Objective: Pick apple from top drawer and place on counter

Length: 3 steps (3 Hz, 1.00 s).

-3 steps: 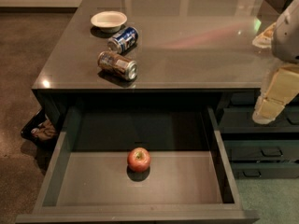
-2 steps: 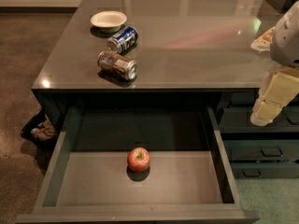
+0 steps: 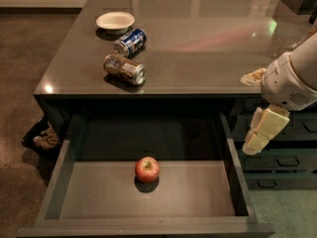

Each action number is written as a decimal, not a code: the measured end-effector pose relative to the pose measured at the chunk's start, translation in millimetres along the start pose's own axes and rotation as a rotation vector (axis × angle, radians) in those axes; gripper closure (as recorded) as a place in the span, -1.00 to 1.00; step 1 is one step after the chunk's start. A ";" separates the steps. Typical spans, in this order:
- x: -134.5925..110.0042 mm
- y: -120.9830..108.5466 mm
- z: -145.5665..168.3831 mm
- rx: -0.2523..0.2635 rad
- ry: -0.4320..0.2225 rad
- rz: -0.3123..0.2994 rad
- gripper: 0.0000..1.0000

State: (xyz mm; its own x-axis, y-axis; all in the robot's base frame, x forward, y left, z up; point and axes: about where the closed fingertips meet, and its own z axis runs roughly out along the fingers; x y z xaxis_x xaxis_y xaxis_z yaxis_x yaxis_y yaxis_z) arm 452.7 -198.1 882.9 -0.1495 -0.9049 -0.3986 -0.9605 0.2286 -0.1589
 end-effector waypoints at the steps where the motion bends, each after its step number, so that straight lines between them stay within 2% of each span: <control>1: 0.0 0.0 0.0 0.000 0.000 0.000 -1.00; 2: 0.9 1.1 9.5 0.002 -0.017 -0.004 -1.00; 3: -4.6 10.5 59.5 -0.020 -0.074 -0.026 -1.00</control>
Offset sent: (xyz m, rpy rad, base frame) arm 0.0060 0.0131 -0.0510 0.0857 -0.0433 0.0235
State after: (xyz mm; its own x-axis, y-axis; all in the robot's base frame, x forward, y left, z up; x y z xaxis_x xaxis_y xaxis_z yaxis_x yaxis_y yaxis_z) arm 457.2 -170.1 829.3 -0.1076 -0.8812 -0.4604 -0.9684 0.1976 -0.1519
